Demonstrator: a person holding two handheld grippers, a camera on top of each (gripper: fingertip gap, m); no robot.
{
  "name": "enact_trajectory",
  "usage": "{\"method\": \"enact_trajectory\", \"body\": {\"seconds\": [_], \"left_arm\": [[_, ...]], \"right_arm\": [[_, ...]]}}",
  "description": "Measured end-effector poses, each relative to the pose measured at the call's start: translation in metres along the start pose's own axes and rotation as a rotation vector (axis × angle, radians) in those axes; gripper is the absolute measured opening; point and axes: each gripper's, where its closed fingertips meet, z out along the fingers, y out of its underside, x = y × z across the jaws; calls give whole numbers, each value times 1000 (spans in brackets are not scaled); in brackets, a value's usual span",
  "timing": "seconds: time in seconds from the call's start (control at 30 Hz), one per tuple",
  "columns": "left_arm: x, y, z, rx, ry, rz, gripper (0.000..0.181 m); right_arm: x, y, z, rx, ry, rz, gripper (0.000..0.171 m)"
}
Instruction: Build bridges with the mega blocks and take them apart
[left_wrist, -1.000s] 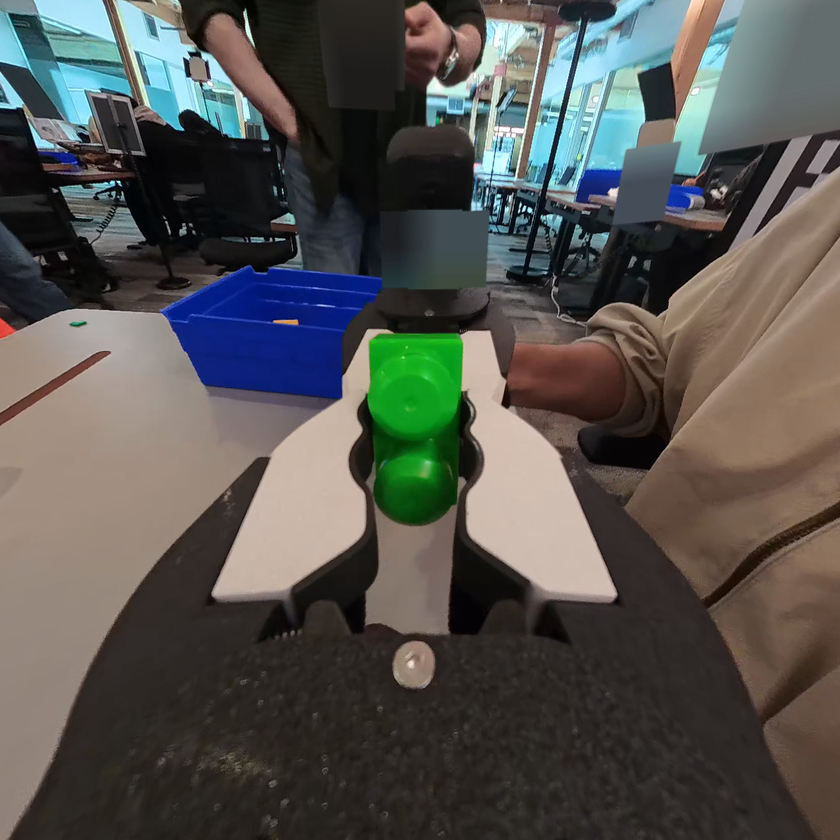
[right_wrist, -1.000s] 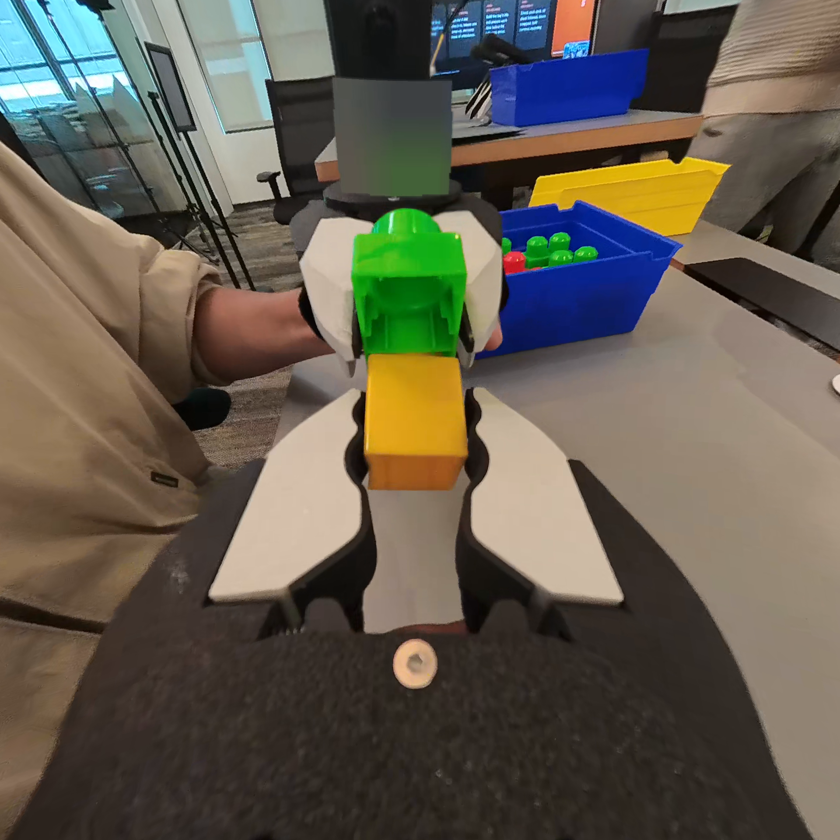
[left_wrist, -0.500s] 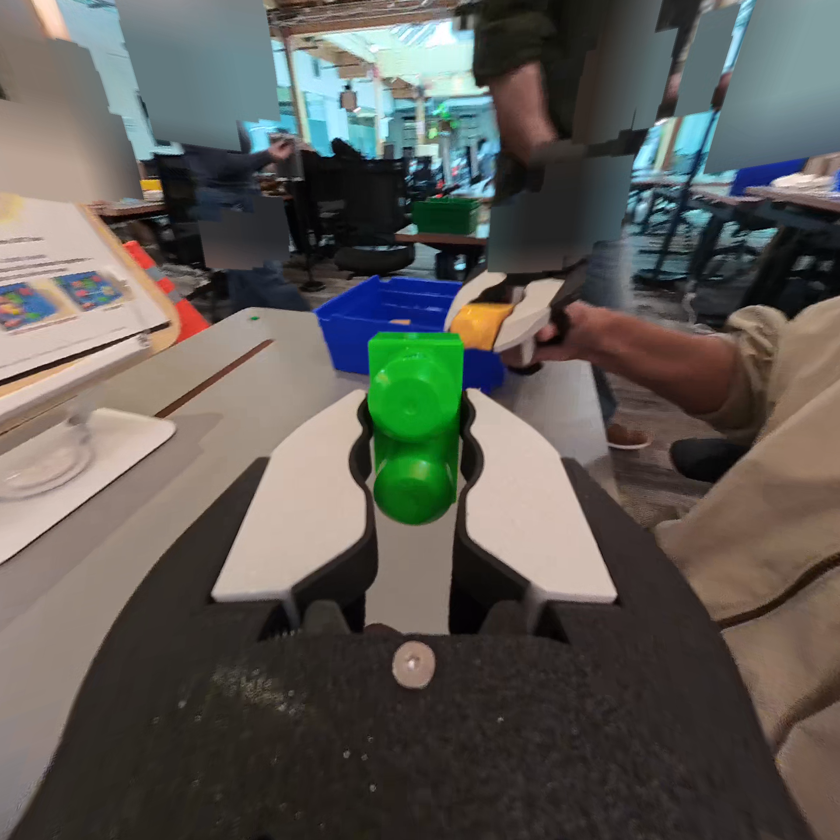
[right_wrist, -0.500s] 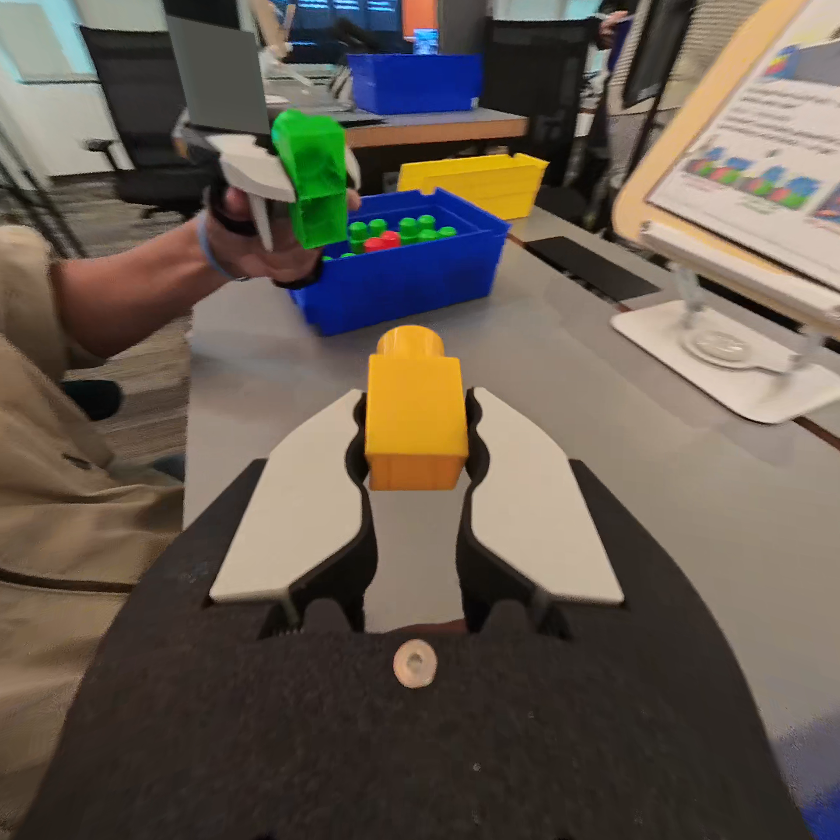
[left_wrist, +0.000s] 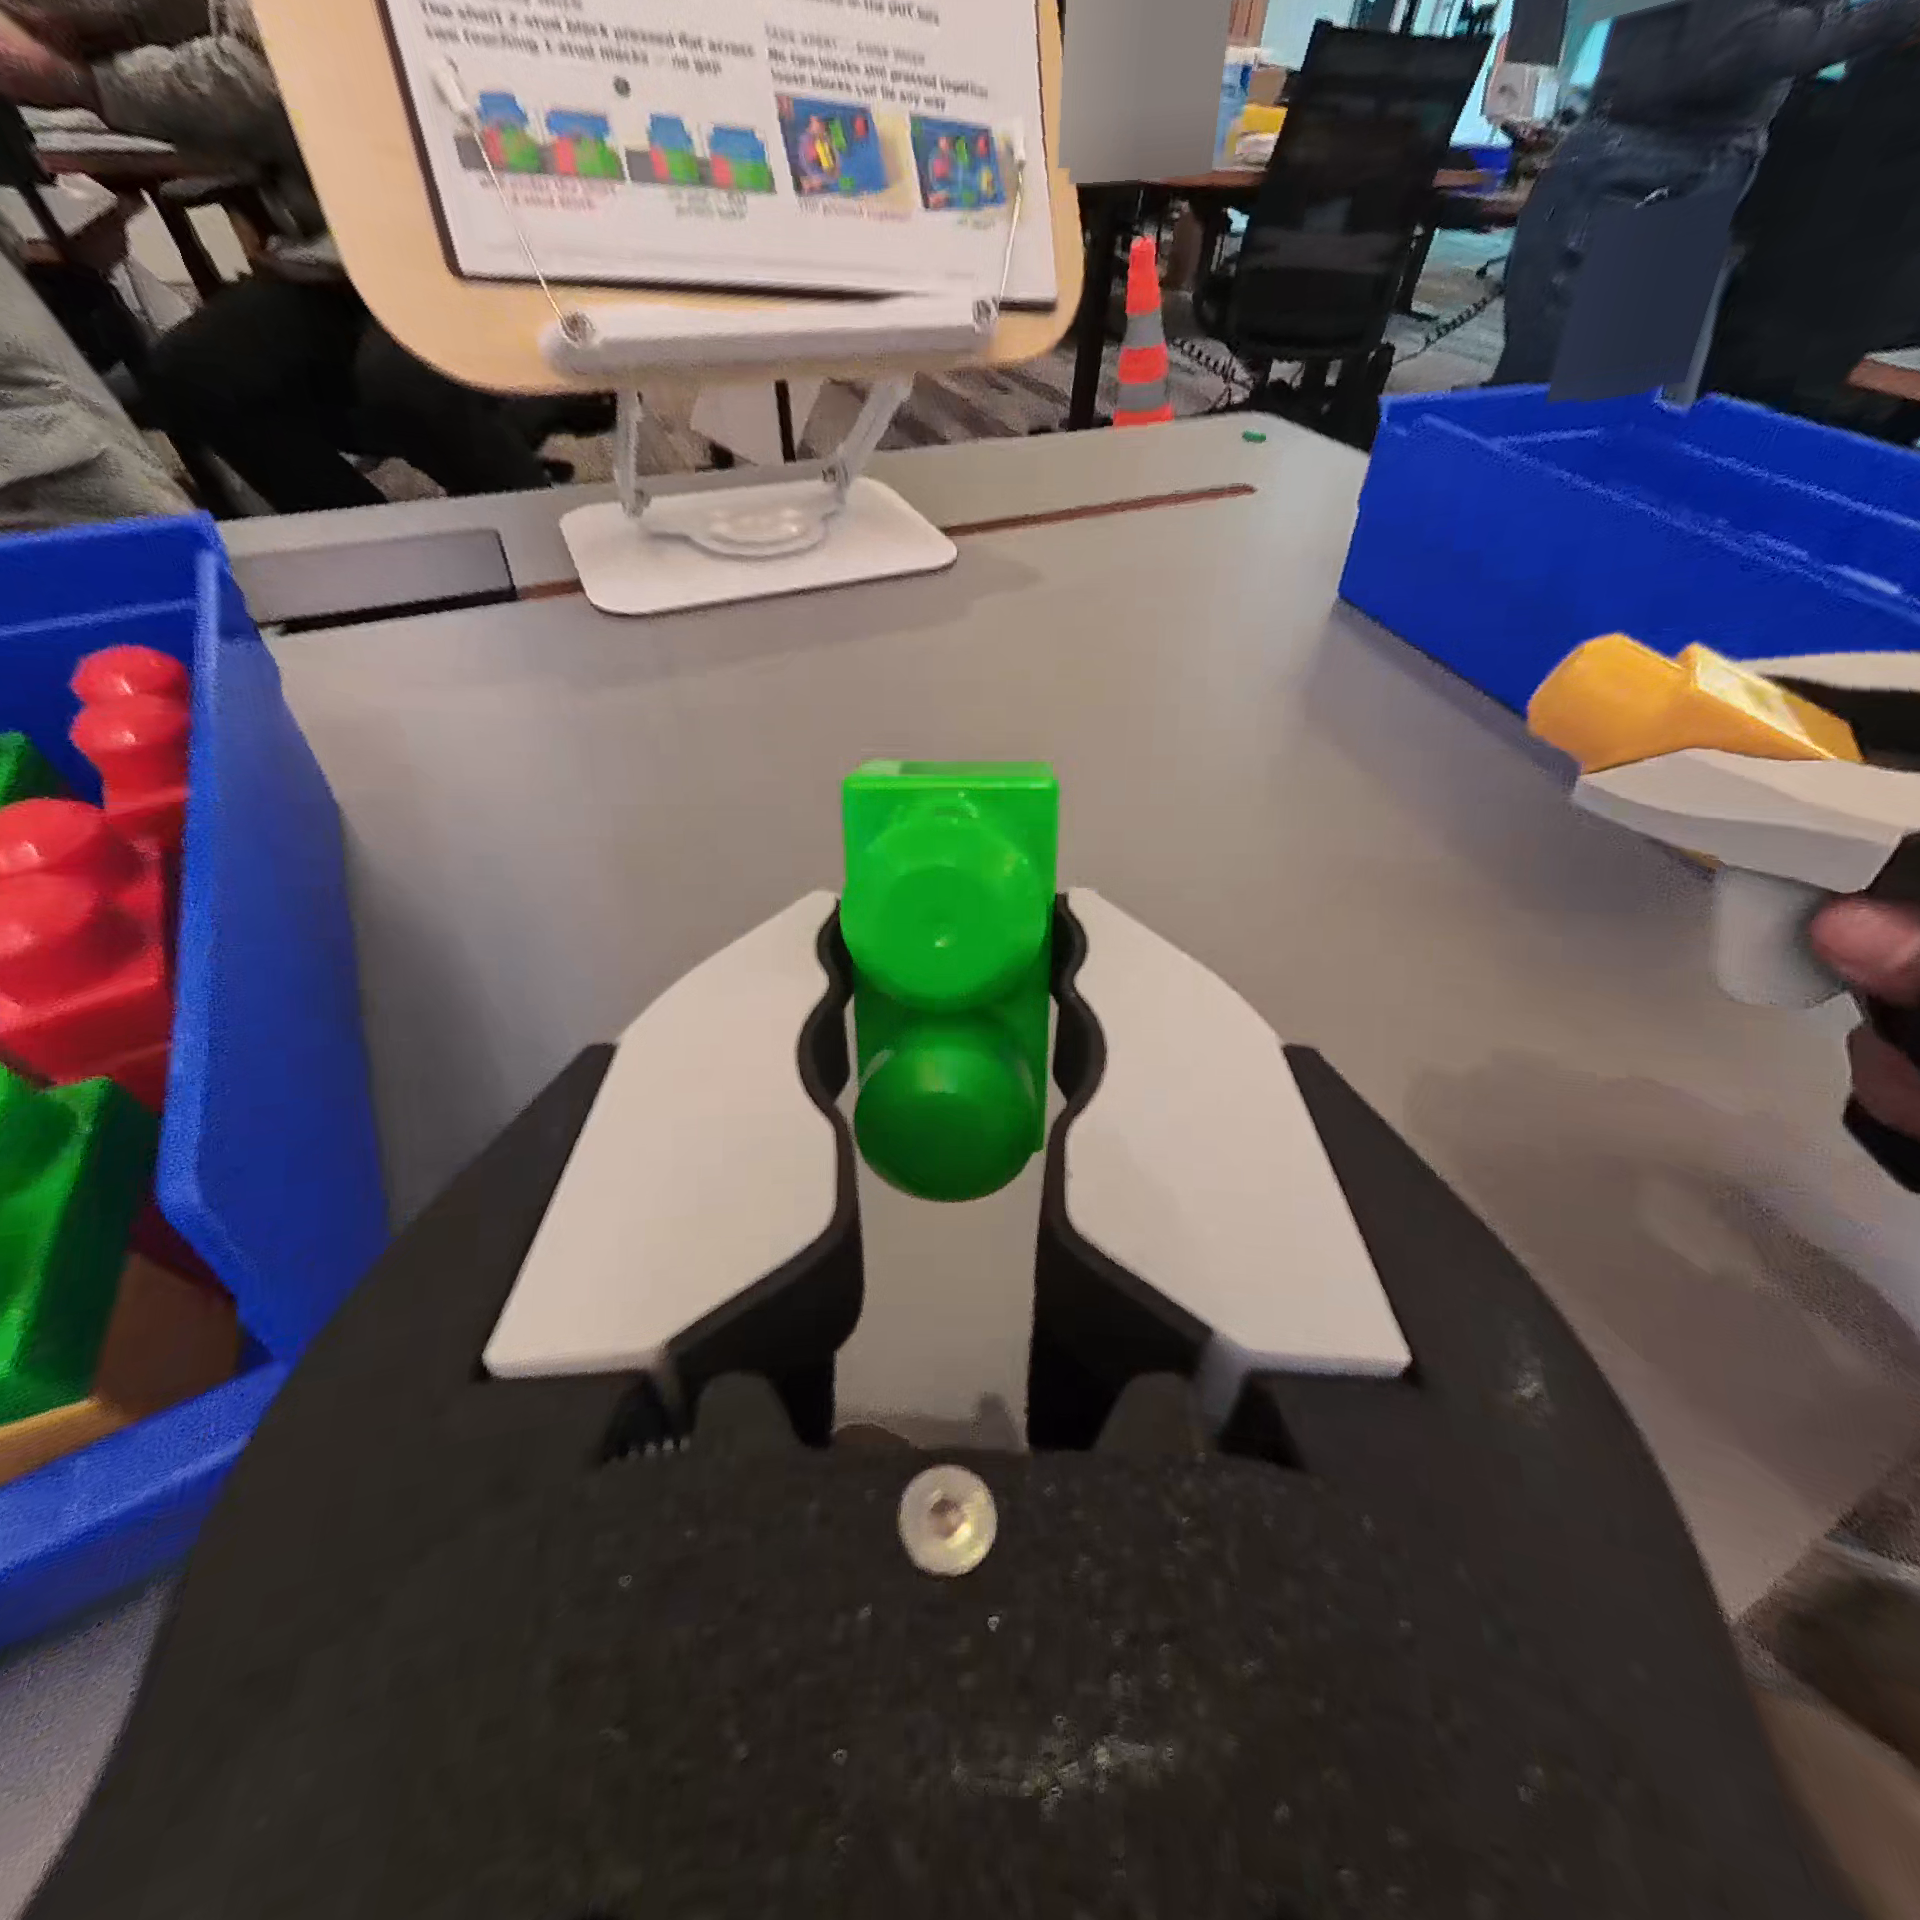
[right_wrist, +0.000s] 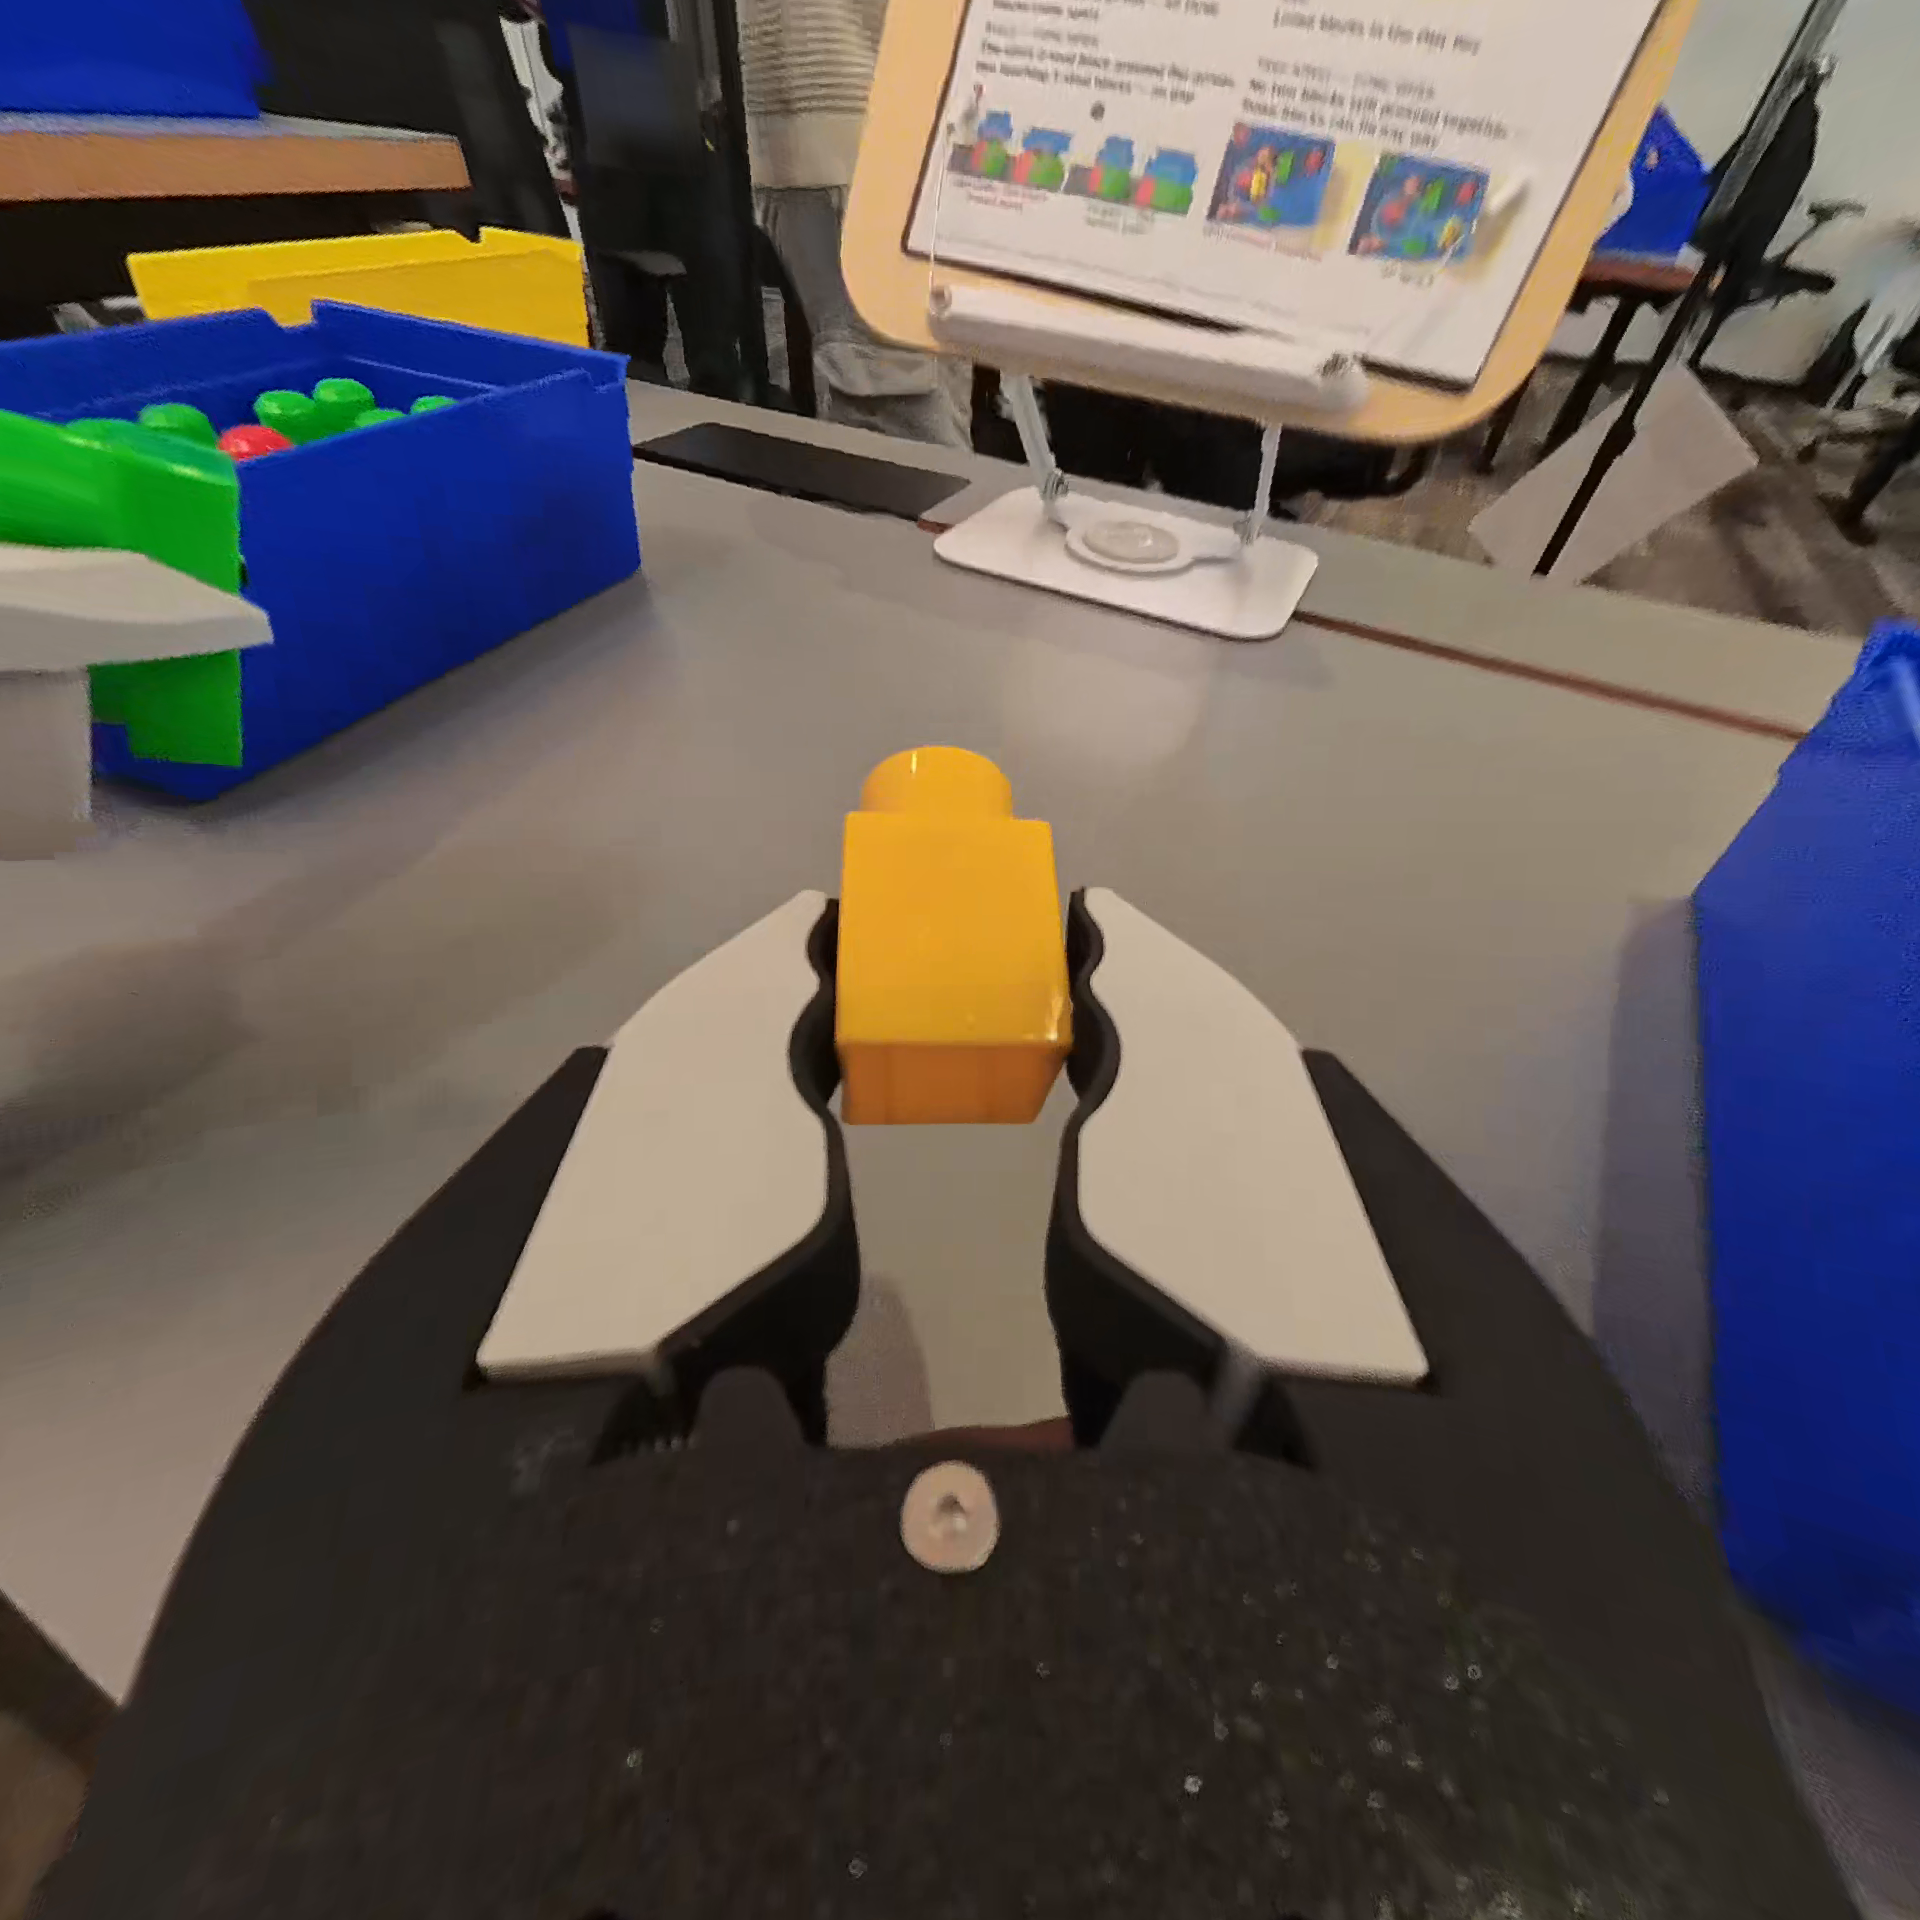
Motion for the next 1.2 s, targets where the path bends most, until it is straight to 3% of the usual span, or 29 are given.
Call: {"method": "enact_trajectory", "body": {"seconds": [0.2, 0.27, 0.4, 0.5, 0.63, 0.73, 0.9, 1.13, 1.2], "left_arm": [[9, 4, 0, -10, 47, 17, 36], [12, 6, 1, -14, 61, 21, 36], [21, 8, 3, -19, 96, 18, 36], [26, 10, 4, -32, 126, 8, 36], [29, 8, 3, -30, 140, 12, 36], [28, 7, 2, -28, 139, 14, 36], [25, 8, 2, -29, 138, 11, 36], [27, 11, 3, -37, 150, 14, 36], [26, 12, 4, -44, 153, 12, 36]], "right_arm": [[25, -7, -14, -9, 64, 12, 41], [65, -28, -28, 9, 161, -13, 41], [186, -56, -49, -49, 359, 13, 41], [276, -27, -41, -236, 442, 59, 41], [340, 32, -20, -453, 464, 156, 42], [354, 75, -10, -617, 460, 204, 42], [364, 107, -6, -724, 519, 195, 42], [365, 112, -4, -719, 526, 184, 42], [362, 101, -5, -681, 525, 175, 57]]}}
